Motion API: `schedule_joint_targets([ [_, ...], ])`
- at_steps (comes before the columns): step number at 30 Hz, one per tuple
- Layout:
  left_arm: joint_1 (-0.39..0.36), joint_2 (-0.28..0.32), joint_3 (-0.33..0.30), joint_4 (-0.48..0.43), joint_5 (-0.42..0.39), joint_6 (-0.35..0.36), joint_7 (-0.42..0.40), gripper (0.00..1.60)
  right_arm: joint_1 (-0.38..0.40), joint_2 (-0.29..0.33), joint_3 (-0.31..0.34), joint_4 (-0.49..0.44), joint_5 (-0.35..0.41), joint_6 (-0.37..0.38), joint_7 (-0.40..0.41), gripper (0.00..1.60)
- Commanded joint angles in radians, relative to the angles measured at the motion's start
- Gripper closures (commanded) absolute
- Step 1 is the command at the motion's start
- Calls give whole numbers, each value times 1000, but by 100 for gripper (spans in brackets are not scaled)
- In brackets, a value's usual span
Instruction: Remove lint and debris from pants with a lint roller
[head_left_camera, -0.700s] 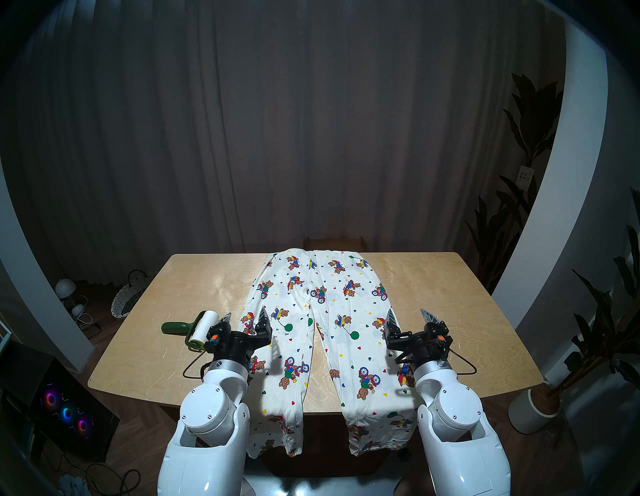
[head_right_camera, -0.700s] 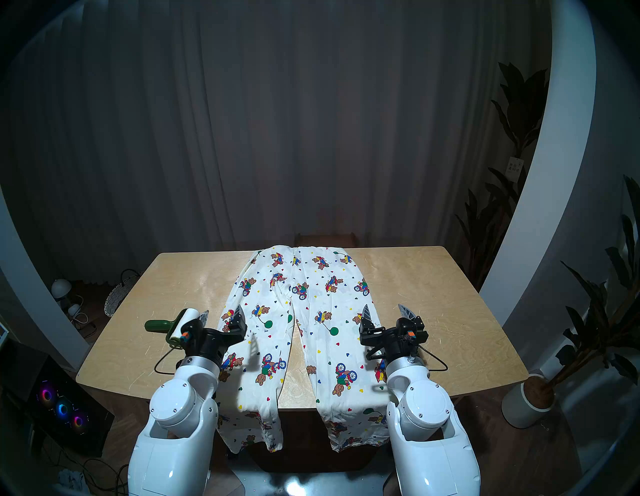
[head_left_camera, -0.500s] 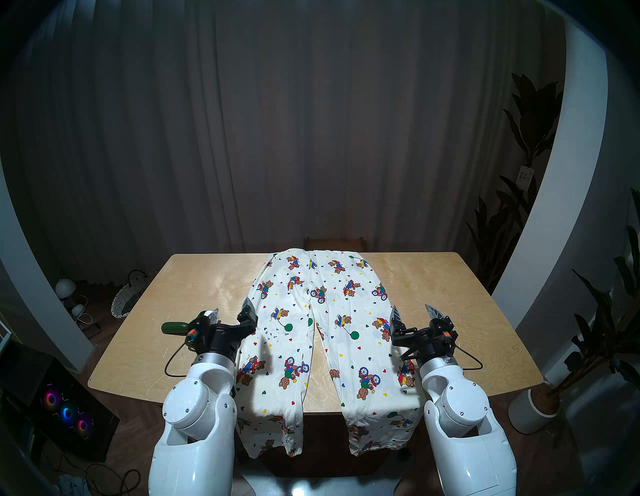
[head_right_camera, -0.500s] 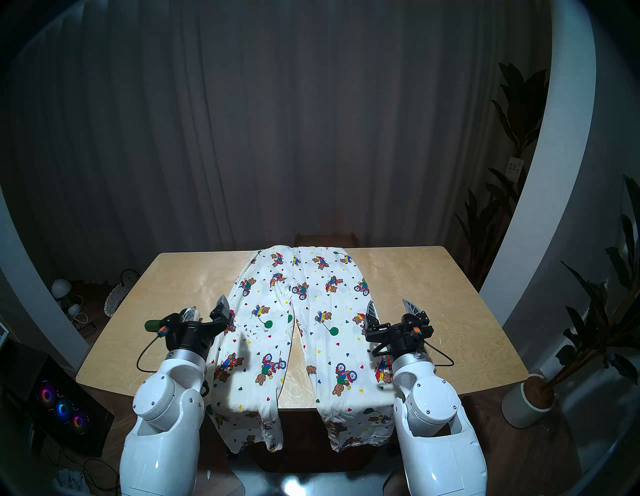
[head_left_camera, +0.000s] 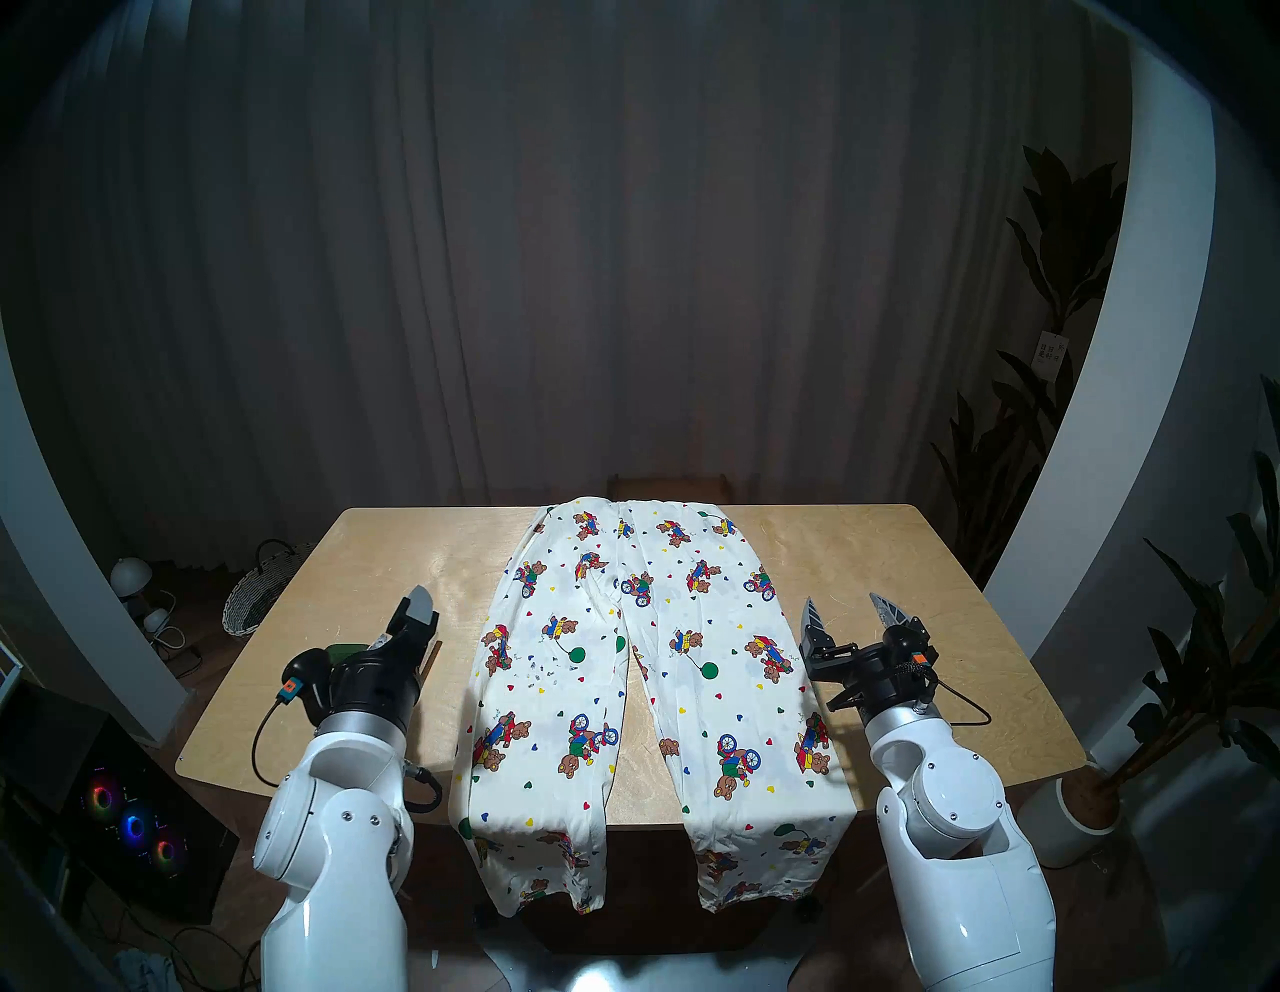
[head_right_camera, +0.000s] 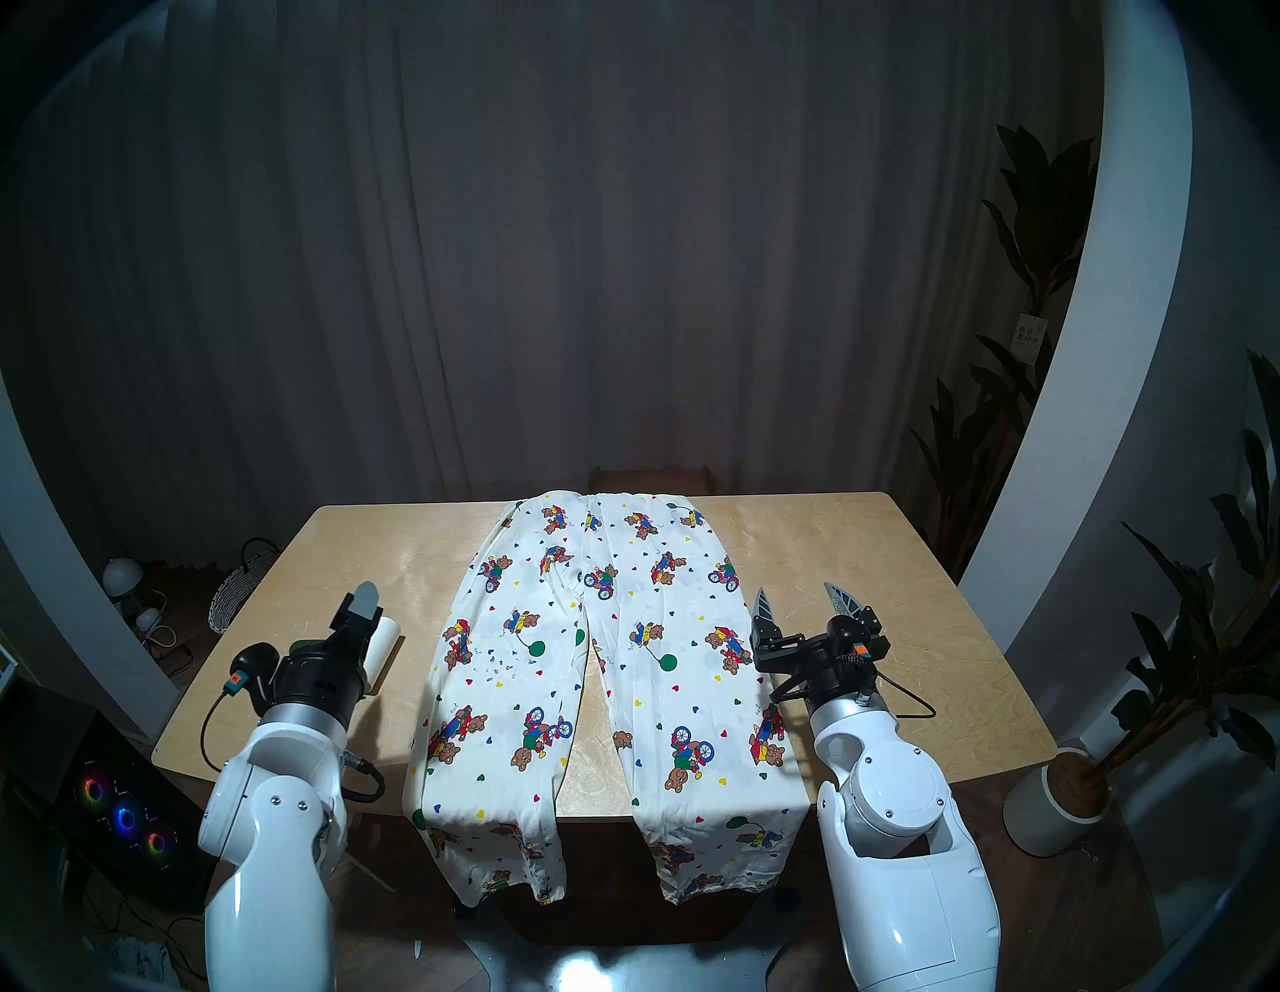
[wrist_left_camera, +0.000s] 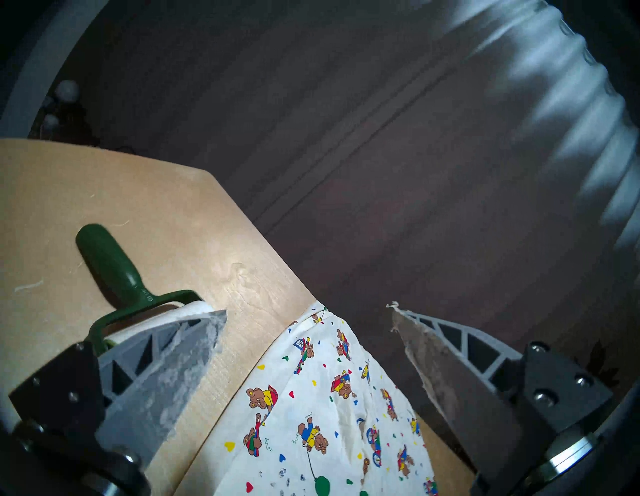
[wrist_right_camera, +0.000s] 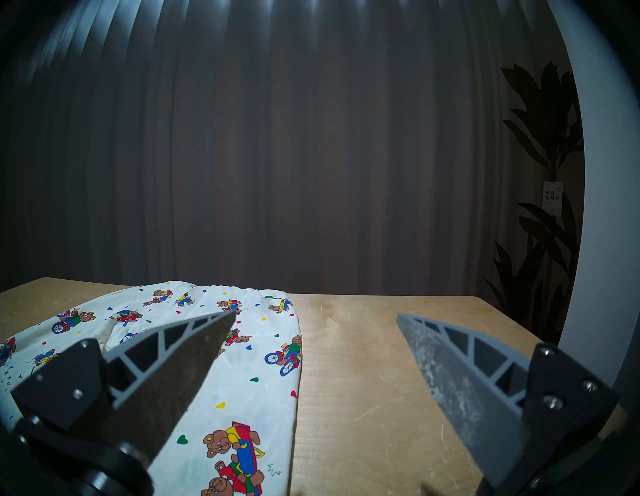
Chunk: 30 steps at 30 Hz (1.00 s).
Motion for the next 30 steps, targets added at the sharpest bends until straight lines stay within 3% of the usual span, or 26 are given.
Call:
schedule_joint_targets([
  [1, 30, -48, -91, -84, -217, 59, 52, 0, -30, -6, -18, -54, -6, -78, 14, 0],
  [6, 6, -56, -167, -79, -363, 143, 107, 0, -60, -10, -44, -69, -29, -137, 14, 0],
  [8, 0, -53, -178, -73, -384, 155, 115, 0, -63, -11, -46, -70, -32, -145, 12, 0],
  [12, -42, 8, -243, -41, -513, 263, 202, 0, -84, -21, -54, -70, -66, -212, -7, 0],
  [21, -124, 104, -316, 40, -630, 386, 309, 0, -45, -4, -53, -8, -109, -279, -21, 0],
  [30, -189, 152, -359, 134, -660, 405, 358, 0, 3, -9, -63, 21, -145, -287, -41, 0],
])
